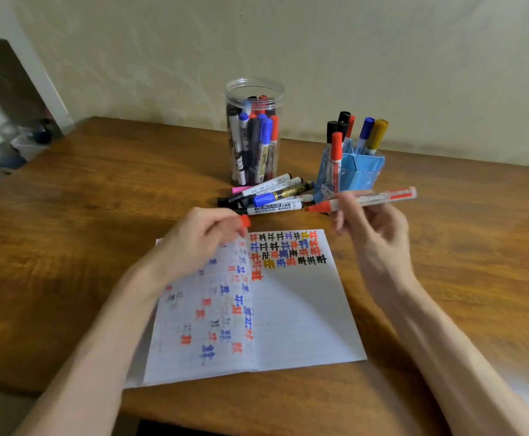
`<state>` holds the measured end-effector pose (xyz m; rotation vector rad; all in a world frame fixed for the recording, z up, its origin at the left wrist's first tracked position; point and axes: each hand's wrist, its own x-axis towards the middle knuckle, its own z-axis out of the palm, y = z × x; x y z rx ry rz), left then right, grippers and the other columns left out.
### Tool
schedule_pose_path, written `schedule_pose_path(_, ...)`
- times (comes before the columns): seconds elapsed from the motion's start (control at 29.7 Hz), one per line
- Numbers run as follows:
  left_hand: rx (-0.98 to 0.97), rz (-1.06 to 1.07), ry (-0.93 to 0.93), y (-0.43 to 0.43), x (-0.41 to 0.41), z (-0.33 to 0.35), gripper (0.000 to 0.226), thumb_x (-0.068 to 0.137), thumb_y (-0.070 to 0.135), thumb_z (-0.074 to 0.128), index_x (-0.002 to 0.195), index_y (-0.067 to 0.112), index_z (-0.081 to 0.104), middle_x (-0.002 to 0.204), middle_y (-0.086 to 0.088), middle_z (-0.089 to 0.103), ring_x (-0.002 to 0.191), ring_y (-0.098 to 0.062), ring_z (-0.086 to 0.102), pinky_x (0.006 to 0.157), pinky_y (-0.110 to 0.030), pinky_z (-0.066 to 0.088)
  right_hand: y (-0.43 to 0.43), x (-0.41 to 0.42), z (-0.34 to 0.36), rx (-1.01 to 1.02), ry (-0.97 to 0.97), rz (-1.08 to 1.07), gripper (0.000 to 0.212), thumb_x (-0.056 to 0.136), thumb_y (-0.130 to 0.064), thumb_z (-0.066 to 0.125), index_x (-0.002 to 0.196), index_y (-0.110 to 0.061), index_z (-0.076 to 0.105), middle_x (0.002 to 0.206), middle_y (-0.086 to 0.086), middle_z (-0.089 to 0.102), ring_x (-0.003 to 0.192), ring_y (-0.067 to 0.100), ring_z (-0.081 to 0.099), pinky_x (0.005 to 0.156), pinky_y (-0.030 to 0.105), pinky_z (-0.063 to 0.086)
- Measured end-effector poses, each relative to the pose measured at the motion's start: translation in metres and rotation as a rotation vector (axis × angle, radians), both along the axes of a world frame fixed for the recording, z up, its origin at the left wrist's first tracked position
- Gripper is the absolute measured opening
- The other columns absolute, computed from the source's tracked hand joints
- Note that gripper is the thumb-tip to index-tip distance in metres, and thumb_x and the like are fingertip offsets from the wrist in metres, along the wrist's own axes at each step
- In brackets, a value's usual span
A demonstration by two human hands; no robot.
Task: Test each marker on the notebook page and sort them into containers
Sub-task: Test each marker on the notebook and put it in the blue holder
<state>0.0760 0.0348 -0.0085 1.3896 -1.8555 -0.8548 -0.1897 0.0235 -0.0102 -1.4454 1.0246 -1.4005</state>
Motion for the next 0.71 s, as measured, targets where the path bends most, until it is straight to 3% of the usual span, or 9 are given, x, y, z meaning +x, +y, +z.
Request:
schedule_pose_path(0.1, -0.079, 0.097, -0.018, -0.004, 0.017, -0.001, 0.026, 0.105, 0.041, 0.047, 0.101, 0.03, 0.071, 0.08, -0.003, 0.067, 0.077, -0.018, 0.063, 0.072, -0.046, 0.052, -0.001, -0.004, 0.0, 0.056, 0.059, 0.051, 0.026, 0.104, -0.029, 0.063, 0.094, -0.006, 0.07, 0.083, 0.009, 0.07, 0.074, 0.02, 0.062, 0.073, 0.034, 0.054)
schedule_pose_path(0.24, -0.014, 0.061, -0.012, 0.001, -0.002, -0.005, 0.024, 0.102, 0.041, 0.055, 0.115, 0.029, 0.07, 0.099, 0.014, 0.074, 0.097, -0.002, 0.068, 0.083, -0.026, 0.055, 0.01, 0.02, -0.007, 0.184, 0.139, 0.123, 0.018, 0.102, -0.027, 0.067, 0.103, -0.009, 0.073, 0.082, 0.012, 0.076, 0.069, 0.027, 0.071, 0.066, 0.038, 0.059)
schedule_pose_path(0.37, -0.013, 0.065, -0.084, 0.002, 0.001, -0.007, 0.021, 0.094, 0.045, 0.064, 0.114, 0.038, 0.068, 0.106, 0.025, 0.07, 0.104, 0.006, 0.063, 0.084, -0.016, 0.049, 0.015, 0.022, -0.009, 0.243, 0.154, 0.072, 0.016, 0.1, -0.018, 0.069, 0.094, -0.003, 0.073, 0.077, 0.012, 0.077, 0.063, 0.027, 0.071, 0.062, 0.037, 0.059)
schedule_pose_path(0.54, -0.008, 0.076, -0.202, 0.003, -0.001, -0.012, 0.021, 0.09, 0.046, 0.069, 0.111, 0.041, 0.068, 0.106, 0.023, 0.068, 0.098, 0.005, 0.063, 0.071, -0.013, 0.053, 0.019, 0.029, -0.012, 0.184, 0.245, 0.055, 0.014, 0.095, -0.019, 0.076, 0.09, -0.007, 0.072, 0.076, 0.001, 0.078, 0.059, 0.014, 0.067, 0.057, 0.025, 0.056)
schedule_pose_path(0.71, -0.026, 0.07, -0.26, 0.003, -0.001, -0.015, 0.022, 0.091, 0.044, 0.071, 0.113, 0.041, 0.068, 0.107, 0.02, 0.07, 0.097, 0.003, 0.063, 0.071, -0.013, 0.048, 0.02, 0.039, -0.02, 0.15, 0.332, 0.043, 0.009, 0.094, -0.018, 0.077, 0.085, -0.015, 0.075, 0.077, -0.006, 0.079, 0.065, 0.005, 0.072, 0.061, 0.018, 0.054)
